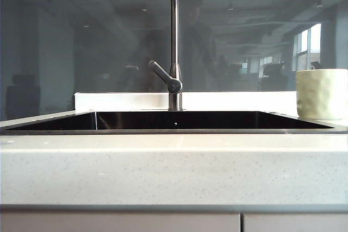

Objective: Pick up the mug next to the sink, go to the faucet to get some water, pour the water into the sink, and finally put the mug back to its place.

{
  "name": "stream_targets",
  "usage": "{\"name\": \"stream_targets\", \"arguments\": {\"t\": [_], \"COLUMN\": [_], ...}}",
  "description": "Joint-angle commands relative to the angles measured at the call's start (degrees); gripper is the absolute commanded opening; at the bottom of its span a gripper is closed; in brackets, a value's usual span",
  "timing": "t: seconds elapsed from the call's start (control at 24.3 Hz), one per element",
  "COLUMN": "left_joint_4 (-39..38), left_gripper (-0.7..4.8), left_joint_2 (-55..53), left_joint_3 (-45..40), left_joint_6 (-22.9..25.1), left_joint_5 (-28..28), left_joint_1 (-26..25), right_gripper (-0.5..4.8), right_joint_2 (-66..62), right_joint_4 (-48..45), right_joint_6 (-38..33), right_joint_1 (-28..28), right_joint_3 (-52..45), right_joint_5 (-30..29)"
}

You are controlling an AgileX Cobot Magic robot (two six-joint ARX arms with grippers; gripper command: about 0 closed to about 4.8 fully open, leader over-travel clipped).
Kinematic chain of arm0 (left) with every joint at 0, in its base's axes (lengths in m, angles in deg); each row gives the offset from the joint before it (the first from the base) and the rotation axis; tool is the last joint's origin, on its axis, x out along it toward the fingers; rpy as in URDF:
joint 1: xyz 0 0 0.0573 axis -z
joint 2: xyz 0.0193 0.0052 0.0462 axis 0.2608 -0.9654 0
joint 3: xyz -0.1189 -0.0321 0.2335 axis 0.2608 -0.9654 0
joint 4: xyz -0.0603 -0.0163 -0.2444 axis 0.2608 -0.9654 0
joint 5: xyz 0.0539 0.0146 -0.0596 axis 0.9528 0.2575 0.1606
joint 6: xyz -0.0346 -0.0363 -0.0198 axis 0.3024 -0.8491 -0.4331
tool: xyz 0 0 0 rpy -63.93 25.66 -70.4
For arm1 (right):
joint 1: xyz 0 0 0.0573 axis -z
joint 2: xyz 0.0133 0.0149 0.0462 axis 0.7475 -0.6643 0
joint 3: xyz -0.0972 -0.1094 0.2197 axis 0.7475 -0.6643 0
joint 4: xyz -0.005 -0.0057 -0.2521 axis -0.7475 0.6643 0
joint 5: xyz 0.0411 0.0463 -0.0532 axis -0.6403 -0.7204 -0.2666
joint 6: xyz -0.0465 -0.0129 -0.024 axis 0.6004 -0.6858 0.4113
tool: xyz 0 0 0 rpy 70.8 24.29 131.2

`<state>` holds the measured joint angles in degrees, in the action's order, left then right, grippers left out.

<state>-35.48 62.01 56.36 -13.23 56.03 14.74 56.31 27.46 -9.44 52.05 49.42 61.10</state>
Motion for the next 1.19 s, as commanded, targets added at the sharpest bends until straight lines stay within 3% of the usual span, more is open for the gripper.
{"name": "stream_targets", "arguments": {"t": [0.04,0.45,0.58,0.62,0.66,0.74,0.87,0.95,1.07,1.19], "left_joint_4": [0.76,-0.02,2.51,4.96,9.57,12.63,13.09,18.64,27.82,35.23], "left_gripper": [-0.06,-0.06,-0.06,-0.06,-0.06,-0.06,-0.06,-0.06,-0.06,-0.06], "left_joint_2": [-0.02,-0.02,-0.02,-0.02,-0.04,-0.59,-5.33,-12.52,-26.05,-40.57], "left_joint_3": [0.13,0.13,0.13,0.13,0.17,1.11,5.11,8.46,12.98,16.61], "left_joint_6": [0.00,0.02,-0.79,-3.10,-10.21,-18.27,-20.79,-20.22,-18.10,-17.57], "left_joint_5": [-0.44,1.92,3.37,4.02,5.95,7.08,4.02,3.98,0.72,-6.58], "left_joint_1": [0.02,0.02,0.02,0.02,0.02,0.02,0.09,0.09,0.09,0.09], "right_gripper": [-0.06,-0.06,-0.06,-0.06,-0.06,-0.06,-0.06,-0.06,-0.04,0.59], "right_joint_2": [0.13,0.13,0.09,0.02,-0.09,-1.22,-8.66,-17.53,-32.39,-46.47], "right_joint_4": [-0.87,-2.91,-5.31,-5.33,-5.38,-5.70,-8.59,-12.02,-19.76,-29.97], "right_joint_6": [-0.52,-0.52,-7.74,-8.17,-7.19,-3.32,3.06,7.04,15.12,15.39], "right_joint_1": [0.02,0.04,0.04,0.04,0.07,0.15,0.48,1.36,4.44,9.64], "right_joint_3": [-0.20,-0.20,0.46,0.87,2.54,5.62,10.60,13.42,15.80,16.61], "right_joint_5": [0.04,0.22,4.83,6.25,9.81,12.50,12.50,11.23,3.76,-3.04]}}
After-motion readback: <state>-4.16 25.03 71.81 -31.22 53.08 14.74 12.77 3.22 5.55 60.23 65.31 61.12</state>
